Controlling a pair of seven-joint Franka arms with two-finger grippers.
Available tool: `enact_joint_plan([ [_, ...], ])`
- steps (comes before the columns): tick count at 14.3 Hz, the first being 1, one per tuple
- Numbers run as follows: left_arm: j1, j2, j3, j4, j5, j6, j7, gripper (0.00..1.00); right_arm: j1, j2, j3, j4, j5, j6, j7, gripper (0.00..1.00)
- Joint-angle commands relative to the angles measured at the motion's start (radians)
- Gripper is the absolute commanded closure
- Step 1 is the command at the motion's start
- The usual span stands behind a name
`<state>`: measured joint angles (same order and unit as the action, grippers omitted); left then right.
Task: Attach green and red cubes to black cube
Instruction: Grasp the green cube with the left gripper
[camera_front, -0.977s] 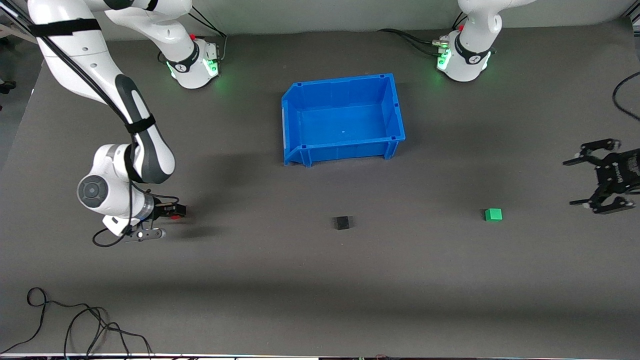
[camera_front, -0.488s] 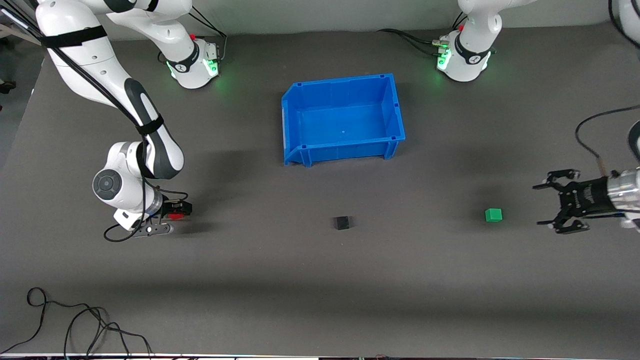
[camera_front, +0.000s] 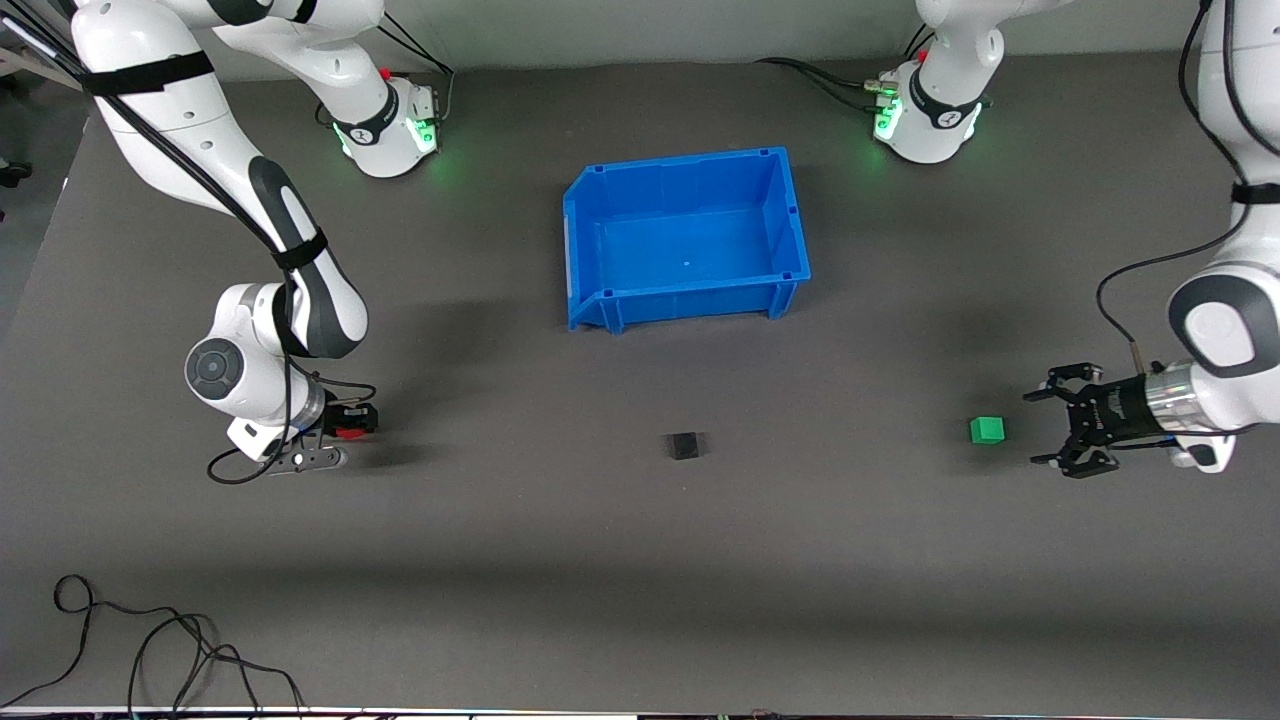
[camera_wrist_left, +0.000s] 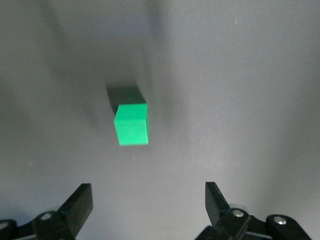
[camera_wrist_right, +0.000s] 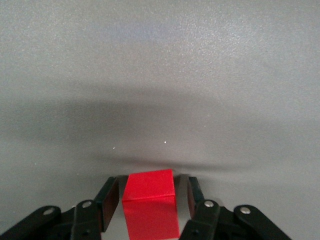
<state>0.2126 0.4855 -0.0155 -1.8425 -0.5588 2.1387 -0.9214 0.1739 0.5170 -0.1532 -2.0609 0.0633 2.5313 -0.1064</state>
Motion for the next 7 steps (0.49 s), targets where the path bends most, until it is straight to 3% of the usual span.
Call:
enact_joint_plan([
  [1,-0.009,0.028,-0.001,-0.038,-0.026,0.079,0.047,0.0,-0.004,-0.009,-0.002,-0.008,0.023,0.014,-0.035,0.36],
  [5,-0.01,0.07,-0.001,-0.052,-0.052,0.119,0.099,0.0,-0.007,-0.006,0.0,0.001,0.024,0.015,-0.039,0.39],
  [7,-0.012,0.09,-0.003,-0.058,-0.07,0.135,0.105,0.0,-0.007,-0.005,0.0,0.002,0.024,0.015,-0.039,0.46],
])
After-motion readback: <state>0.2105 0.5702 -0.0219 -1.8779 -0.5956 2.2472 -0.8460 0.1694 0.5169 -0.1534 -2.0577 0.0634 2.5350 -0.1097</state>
